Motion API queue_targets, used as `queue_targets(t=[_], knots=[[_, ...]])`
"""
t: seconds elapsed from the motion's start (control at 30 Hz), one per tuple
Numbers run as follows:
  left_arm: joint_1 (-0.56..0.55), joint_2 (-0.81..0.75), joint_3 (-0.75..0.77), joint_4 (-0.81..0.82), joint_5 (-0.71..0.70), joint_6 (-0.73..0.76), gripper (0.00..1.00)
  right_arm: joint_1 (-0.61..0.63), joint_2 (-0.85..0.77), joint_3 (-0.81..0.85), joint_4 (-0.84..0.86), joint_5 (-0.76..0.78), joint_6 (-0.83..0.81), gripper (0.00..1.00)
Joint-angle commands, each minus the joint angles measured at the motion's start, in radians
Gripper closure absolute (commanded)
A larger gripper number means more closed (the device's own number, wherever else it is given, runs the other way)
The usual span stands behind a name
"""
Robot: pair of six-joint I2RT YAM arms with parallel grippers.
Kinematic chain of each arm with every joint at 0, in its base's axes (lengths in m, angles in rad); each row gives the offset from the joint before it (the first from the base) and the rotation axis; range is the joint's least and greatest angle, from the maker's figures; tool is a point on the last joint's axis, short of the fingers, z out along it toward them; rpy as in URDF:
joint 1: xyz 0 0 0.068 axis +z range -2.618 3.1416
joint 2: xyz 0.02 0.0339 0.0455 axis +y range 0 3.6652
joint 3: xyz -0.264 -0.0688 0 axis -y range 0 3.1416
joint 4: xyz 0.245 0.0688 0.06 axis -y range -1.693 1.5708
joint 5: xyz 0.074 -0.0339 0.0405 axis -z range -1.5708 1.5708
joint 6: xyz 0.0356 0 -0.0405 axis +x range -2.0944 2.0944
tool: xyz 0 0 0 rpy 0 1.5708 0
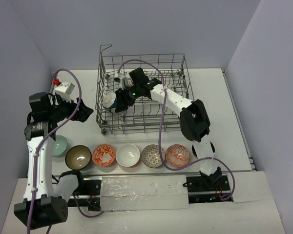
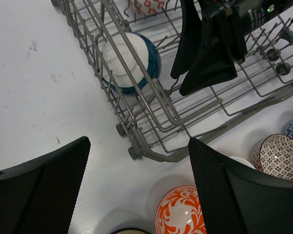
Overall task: Load the bowls into the dish rack
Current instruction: Move the bowl to the dish rack.
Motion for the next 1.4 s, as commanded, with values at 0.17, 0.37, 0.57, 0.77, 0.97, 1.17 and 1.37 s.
queue_targets(t=[0.17,0.37,0.57,0.77,0.97,1.17,1.37], knots=[[-0.069,0.091,0.081,0.039,-0.085,-0.049,0.16,0.000,-0.070,-0.009,0.020,-0.030,-0.028,0.44],[-0.091,0.135,0.133,0.042,-0.102,-0.054,0.16,0.002,-0.067,-0.022,0.020,-0.035,-0.033,0.43],[-0.137,0.200,0.184,0.047,-0.119,-0.052,0.16,0.002,-0.061,-0.023,0.019,-0.035,-0.034,0.43],[-0.178,0.261,0.213,0.037,-0.141,-0.052,0.20,0.002,-0.053,-0.023,0.016,-0.035,-0.040,0.43],[-0.195,0.287,0.207,0.043,-0.173,-0.055,0.22,0.002,-0.047,-0.025,0.011,-0.038,-0.046,0.43],[-0.225,0.307,0.214,0.044,-0.193,-0.058,0.28,0.002,-0.053,-0.034,0.011,-0.038,-0.051,0.43],[-0.247,0.352,0.262,0.019,-0.204,-0.058,0.55,0.002,-0.054,-0.037,0.006,-0.033,-0.057,0.43]])
